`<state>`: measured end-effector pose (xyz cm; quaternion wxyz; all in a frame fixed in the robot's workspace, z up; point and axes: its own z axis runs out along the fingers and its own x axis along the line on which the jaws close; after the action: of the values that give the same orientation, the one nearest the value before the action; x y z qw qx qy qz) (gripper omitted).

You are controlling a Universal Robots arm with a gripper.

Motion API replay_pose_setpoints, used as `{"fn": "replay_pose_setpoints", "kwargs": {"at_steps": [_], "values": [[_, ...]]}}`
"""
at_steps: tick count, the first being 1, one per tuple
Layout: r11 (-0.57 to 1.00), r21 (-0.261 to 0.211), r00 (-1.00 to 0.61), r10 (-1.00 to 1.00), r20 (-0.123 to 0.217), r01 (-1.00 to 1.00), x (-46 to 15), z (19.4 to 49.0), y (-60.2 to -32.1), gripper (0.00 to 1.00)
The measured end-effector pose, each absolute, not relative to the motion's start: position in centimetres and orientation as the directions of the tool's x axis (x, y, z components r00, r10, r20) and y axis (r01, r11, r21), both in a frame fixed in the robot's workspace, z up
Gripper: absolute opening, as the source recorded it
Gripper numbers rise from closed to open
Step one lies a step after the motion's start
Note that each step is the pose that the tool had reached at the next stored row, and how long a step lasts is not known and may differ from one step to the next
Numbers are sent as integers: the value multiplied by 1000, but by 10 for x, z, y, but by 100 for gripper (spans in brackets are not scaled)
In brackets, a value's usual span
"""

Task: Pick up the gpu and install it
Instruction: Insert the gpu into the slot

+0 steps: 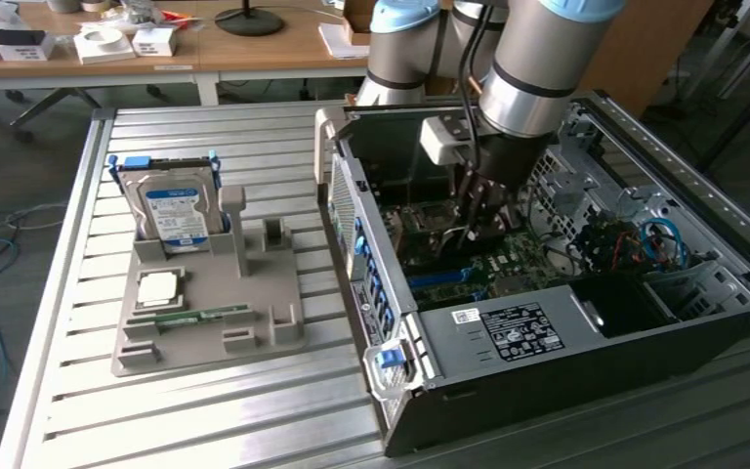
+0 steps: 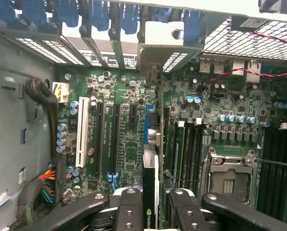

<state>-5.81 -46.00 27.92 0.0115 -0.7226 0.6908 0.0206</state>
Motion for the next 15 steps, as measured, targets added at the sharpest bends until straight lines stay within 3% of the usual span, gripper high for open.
{"fn": "replay_pose_setpoints", "kwargs": {"at_steps": [15], "values": [[-45, 12, 45, -998, -45, -999, -63, 273, -458, 26]]}}
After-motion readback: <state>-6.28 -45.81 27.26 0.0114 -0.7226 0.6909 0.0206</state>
